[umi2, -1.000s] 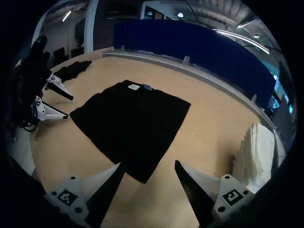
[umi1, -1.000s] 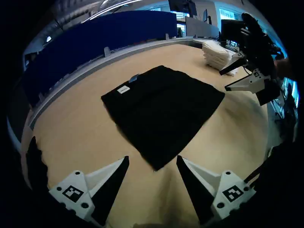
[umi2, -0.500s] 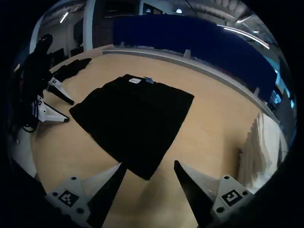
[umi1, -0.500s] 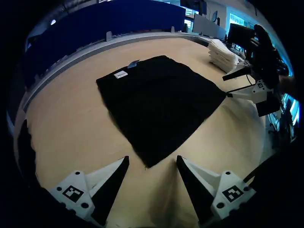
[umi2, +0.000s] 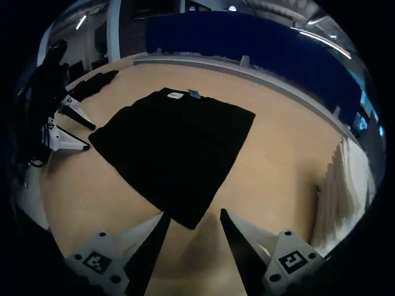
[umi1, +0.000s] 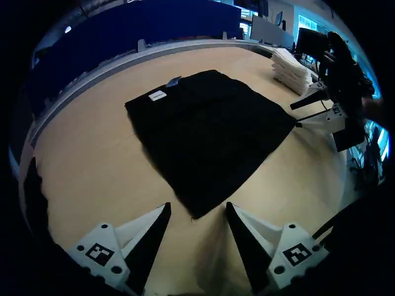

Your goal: Fold towel

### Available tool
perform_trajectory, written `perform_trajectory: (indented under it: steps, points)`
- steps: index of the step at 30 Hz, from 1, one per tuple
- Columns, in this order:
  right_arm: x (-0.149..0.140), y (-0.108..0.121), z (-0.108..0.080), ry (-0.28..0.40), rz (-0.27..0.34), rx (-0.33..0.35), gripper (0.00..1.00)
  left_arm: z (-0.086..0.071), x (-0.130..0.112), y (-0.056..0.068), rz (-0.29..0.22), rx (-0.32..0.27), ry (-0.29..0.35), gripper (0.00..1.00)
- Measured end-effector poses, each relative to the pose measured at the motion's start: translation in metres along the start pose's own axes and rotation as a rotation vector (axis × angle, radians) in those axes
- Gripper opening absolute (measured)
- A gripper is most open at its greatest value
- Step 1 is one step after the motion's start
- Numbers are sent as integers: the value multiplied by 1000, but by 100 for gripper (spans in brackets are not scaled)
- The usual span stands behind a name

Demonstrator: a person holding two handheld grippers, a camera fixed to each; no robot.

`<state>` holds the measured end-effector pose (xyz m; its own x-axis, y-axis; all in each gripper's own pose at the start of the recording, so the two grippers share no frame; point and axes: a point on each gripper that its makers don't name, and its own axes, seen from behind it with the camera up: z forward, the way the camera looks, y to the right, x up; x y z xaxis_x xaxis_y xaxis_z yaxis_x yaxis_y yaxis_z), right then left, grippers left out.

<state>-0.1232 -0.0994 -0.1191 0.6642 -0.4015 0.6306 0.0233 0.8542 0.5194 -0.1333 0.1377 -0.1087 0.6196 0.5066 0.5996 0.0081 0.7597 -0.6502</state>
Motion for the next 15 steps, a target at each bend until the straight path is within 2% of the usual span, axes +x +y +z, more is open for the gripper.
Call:
perform_trajectory:
  steps: [4,14,15]
  points:
    - [-2,-1,1,-8,4,11,68,-1,0,-1,-3,11,-11,73]
    - [-11,-6,2,-37,-3,30,57,-4,-3,-1,-8,20,-26,64]
    - [-12,-6,2,-39,-2,31,56,-4,-3,-1,-8,21,-27,60]
